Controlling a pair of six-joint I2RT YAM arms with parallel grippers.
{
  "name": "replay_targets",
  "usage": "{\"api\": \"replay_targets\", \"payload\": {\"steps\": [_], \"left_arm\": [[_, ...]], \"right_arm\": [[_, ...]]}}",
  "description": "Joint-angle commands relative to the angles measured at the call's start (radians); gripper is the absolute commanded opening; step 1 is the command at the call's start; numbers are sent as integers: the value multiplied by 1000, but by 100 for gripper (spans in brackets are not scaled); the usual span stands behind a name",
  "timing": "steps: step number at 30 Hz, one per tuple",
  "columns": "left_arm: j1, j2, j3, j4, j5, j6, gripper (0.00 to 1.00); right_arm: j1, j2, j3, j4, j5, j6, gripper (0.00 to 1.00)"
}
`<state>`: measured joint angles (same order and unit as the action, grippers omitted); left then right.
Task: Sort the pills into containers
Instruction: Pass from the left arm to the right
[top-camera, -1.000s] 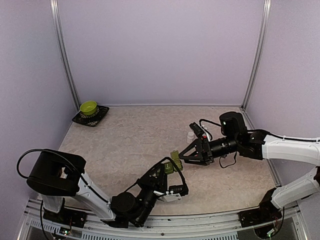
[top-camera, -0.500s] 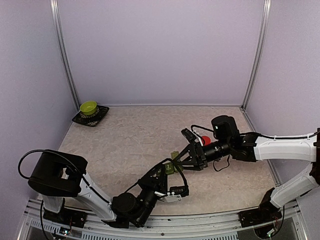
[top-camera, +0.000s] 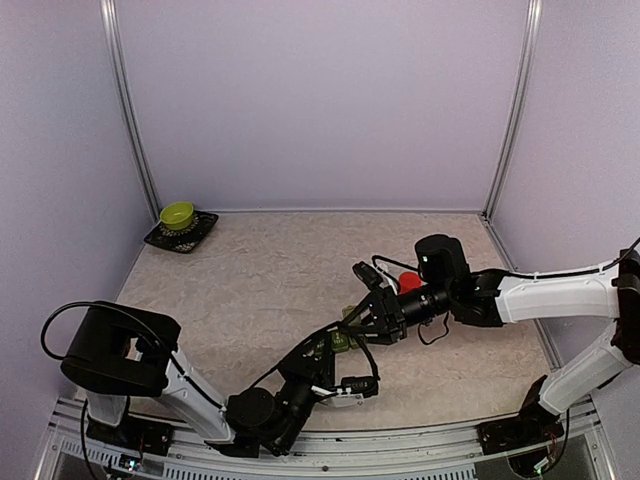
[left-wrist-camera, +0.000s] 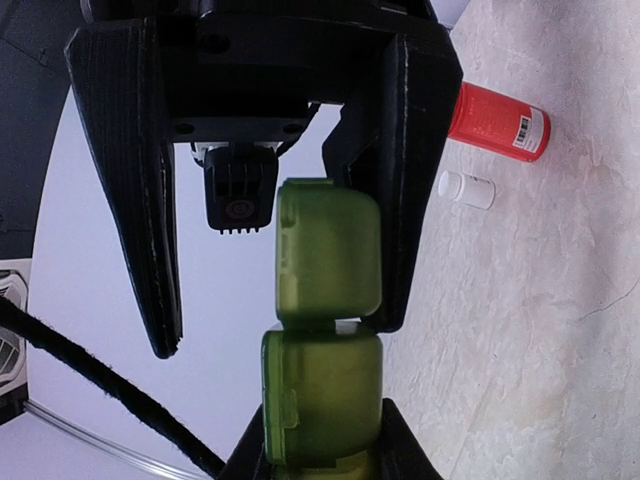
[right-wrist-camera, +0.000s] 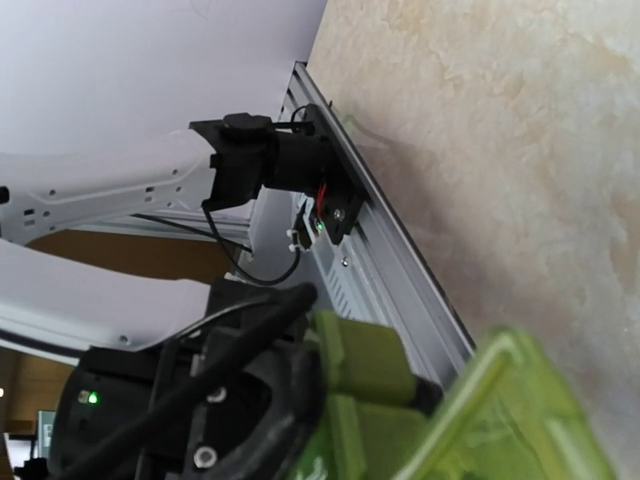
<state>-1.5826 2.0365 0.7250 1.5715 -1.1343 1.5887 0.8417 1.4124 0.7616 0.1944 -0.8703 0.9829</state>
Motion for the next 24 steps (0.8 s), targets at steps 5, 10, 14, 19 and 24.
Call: {"api": "replay_targets", "payload": {"steps": [5, 10, 14, 19, 24], "left_arm": [[10, 52, 29, 232, -6, 94, 20], [12, 64, 34, 275, -11, 120, 20], [12, 60, 32, 275, -15, 116, 21], [13, 60, 32, 275, -15, 118, 21], [13, 57, 34, 275, -16, 112, 27]], "right_arm": [[18, 35, -15, 75, -42, 37, 56], [21, 45, -32, 102, -52, 61, 51], [21, 45, -50, 137, -62, 85, 47], [22, 44, -70, 183, -74, 112, 40], [22, 48, -91, 245, -87, 150, 29]]}}
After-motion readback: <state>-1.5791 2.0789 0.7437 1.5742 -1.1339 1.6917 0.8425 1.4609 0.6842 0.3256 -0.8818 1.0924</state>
